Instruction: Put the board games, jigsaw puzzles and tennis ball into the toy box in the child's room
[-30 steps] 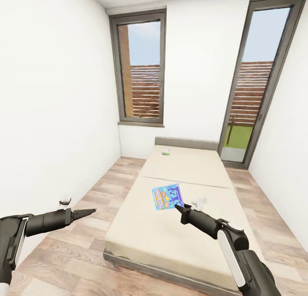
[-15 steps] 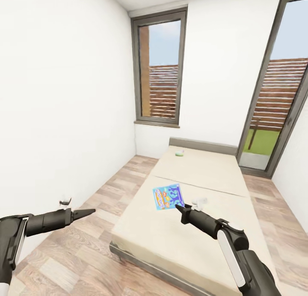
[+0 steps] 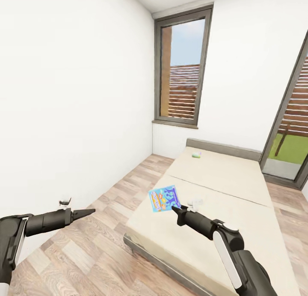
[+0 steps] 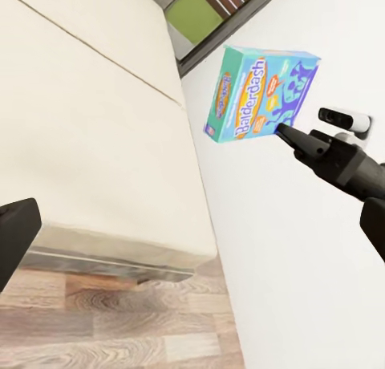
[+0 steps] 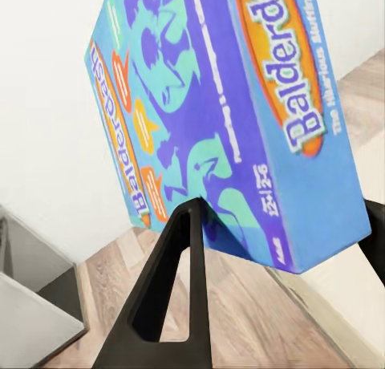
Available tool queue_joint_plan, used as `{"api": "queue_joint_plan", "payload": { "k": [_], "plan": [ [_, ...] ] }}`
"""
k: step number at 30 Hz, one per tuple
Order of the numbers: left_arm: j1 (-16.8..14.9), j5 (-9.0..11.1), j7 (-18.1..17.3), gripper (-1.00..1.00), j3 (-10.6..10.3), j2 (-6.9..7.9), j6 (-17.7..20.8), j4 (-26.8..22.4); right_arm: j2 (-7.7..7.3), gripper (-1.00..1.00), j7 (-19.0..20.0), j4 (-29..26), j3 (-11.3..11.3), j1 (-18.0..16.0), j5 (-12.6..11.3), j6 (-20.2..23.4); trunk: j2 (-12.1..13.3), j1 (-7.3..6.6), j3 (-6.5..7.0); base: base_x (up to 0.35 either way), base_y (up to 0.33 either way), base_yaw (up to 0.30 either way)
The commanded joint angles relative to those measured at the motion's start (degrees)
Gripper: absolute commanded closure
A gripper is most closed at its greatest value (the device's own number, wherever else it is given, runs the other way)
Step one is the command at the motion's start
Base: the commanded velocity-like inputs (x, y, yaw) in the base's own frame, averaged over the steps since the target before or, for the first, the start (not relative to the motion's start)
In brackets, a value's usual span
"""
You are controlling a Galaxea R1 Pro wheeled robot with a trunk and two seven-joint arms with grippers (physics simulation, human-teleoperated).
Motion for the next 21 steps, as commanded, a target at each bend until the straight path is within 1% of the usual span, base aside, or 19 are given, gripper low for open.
{"api": "queue_joint_plan", "payload": {
  "k": [1, 4, 9, 21],
  "plan": [
    [0.0, -0.6, -0.5, -1.00, 0.1, -0.03, 0.6, 0.0, -0.02, 1.00, -0.3, 0.0, 0.1, 0.0, -0.4, 0.4, -0.1, 0.02, -0.03, -0.061, -0.214, 0.294],
    [0.0, -0.6, -0.5, -1.00, 0.1, -0.02, 0.6, 0.0, 0.00, 1.00, -1.5, 0.0, 0.4, 0.0, -0.5, 0.4, -0.1, 0.02, -0.03, -0.024, -0.164, 0.294],
    [0.0, -0.6, -0.5, -1.00, 0.1, -0.01, 0.5, 0.0, 0.16, 1.00, -1.9, 0.0, 0.6, 0.0, -0.5, 0.4, -0.1, 0.02, -0.03, -0.004, -0.102, 0.294],
    [0.0, -0.6, -0.5, -1.00, 0.2, 0.04, 0.5, 0.0, 0.19, 1.00, -2.0, 0.0, 0.5, 0.0, -0.4, 0.5, -0.1, 0.02, -0.03, 0.000, -0.010, 0.294]
  ]
}}
